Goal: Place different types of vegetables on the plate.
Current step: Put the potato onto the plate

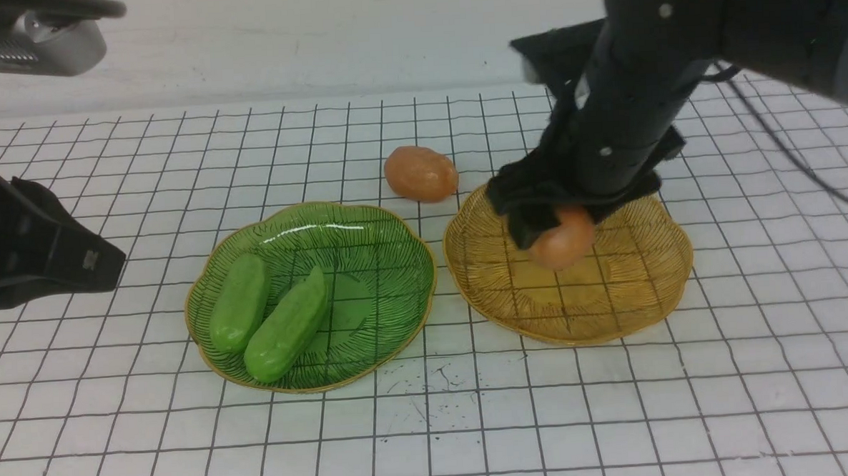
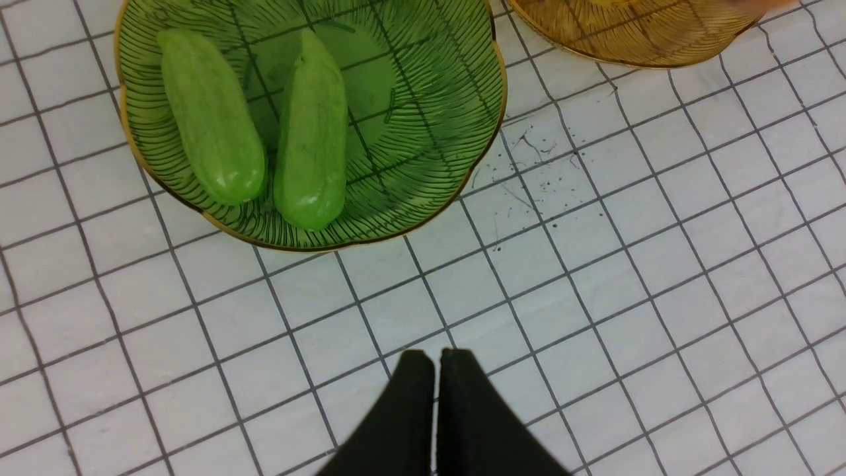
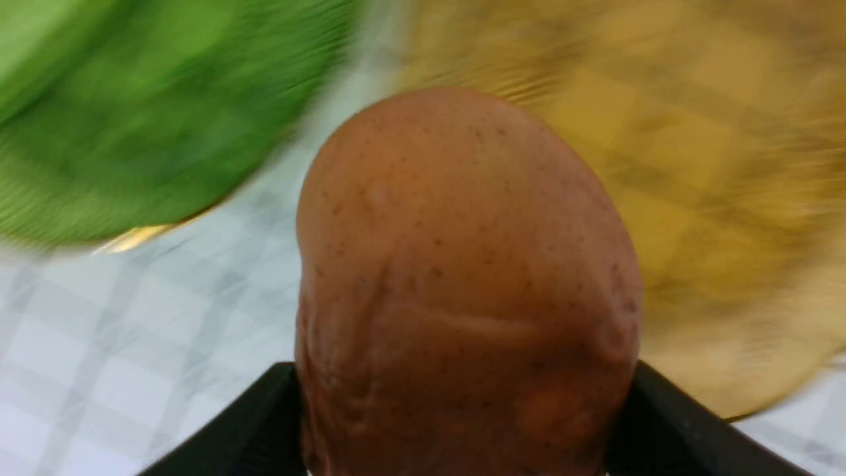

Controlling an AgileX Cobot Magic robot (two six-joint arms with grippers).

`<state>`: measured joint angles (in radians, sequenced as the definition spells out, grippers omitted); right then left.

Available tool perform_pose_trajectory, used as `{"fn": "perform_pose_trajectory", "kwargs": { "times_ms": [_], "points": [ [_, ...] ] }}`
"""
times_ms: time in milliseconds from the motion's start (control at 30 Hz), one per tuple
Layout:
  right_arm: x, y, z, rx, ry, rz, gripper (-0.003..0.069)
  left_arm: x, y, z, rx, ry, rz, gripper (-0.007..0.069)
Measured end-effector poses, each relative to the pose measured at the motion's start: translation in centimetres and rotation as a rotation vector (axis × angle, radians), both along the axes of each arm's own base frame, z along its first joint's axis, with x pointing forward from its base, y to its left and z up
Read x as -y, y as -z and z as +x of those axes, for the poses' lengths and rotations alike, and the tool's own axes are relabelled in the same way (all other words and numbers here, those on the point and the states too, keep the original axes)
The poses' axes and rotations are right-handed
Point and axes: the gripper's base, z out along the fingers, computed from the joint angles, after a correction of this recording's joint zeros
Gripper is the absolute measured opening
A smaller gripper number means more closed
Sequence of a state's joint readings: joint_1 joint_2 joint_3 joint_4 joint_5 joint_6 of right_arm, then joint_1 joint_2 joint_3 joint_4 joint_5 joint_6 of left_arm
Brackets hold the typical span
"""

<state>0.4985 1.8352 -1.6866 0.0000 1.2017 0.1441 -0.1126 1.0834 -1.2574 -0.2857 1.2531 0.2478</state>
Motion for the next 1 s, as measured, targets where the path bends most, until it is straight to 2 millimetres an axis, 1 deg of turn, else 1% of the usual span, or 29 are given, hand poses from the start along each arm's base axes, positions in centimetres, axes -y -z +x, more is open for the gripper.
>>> {"fn": "perform_pose_trajectory", "kwargs": {
  "times_ms": [33, 100, 167, 267, 400, 500, 567, 700, 733, 800, 900, 933, 967, 1000],
  "points": [
    [2.1, 1.0, 1.9, 0.011, 0.066, -0.005, 0.0519, 0.0, 0.0, 0.0, 0.000, 0.001, -0.002, -0.0008],
    [3.5, 2.3, 3.3, -0.010, 0.112, -0.004, 0.0519, 0.0, 0.0, 0.0, 0.000, 0.001, -0.004, -0.0008],
    [4.7, 4.3, 4.6, -0.063, 0.162, 0.007, 0.0519, 0.1, 0.0, 0.0, -0.001, 0.003, -0.012, -0.0008],
    [5.7, 6.1, 5.5, -0.109, 0.200, 0.016, 0.0519, 0.2, -0.1, 0.0, -0.002, 0.006, -0.022, -0.0008],
    [6.1, 6.8, 5.9, -0.123, 0.212, 0.010, 0.0524, 0.2, -0.1, 0.0, -0.003, 0.007, -0.028, -0.0008],
    [6.1, 6.5, 5.9, -0.124, 0.211, 0.005, 0.0566, 0.2, -0.1, 0.0, 0.007, 0.005, -0.031, -0.0008],
    [6.1, 5.8, 5.9, -0.132, 0.210, 0.001, 0.0591, 0.3, -0.2, 0.2, 0.025, 0.000, -0.038, -0.0008],
    [6.1, 4.8, 6.1, -0.124, 0.208, 0.003, 0.0599, 0.4, -0.3, 0.4, 0.037, -0.002, -0.060, -0.0008],
    [6.0, 4.3, 6.2, -0.109, 0.208, 0.008, 0.0601, 0.7, -0.2, 0.7, 0.030, 0.002, -0.084, -0.0008],
    [6.0, 3.8, 6.4, -0.093, 0.205, 0.013, 0.0599, 1.0, -0.1, 1.0, 0.012, 0.009, -0.116, -0.0008],
    [5.9, 3.1, 6.3, -0.074, 0.153, 0.017, 0.0583, 1.2, 0.1, 1.5, 0.000, 0.011, -0.144, -0.0008],
    [5.8, 2.7, 6.1, -0.068, 0.123, 0.030, 0.0567, 1.3, 0.2, 1.7, -0.002, 0.010, -0.157, -0.0008],
    [5.7, 2.7, 6.1, -0.071, 0.124, 0.034, 0.0563, 1.4, 0.2, 1.8, -0.001, 0.010, -0.158, -0.0008],
    [5.5, 1.7, 5.6, -0.058, 0.091, 0.063, 0.0533, 1.5, 0.3, 2.1, -0.001, 0.008, -0.169, -0.0008]
  ]
}}
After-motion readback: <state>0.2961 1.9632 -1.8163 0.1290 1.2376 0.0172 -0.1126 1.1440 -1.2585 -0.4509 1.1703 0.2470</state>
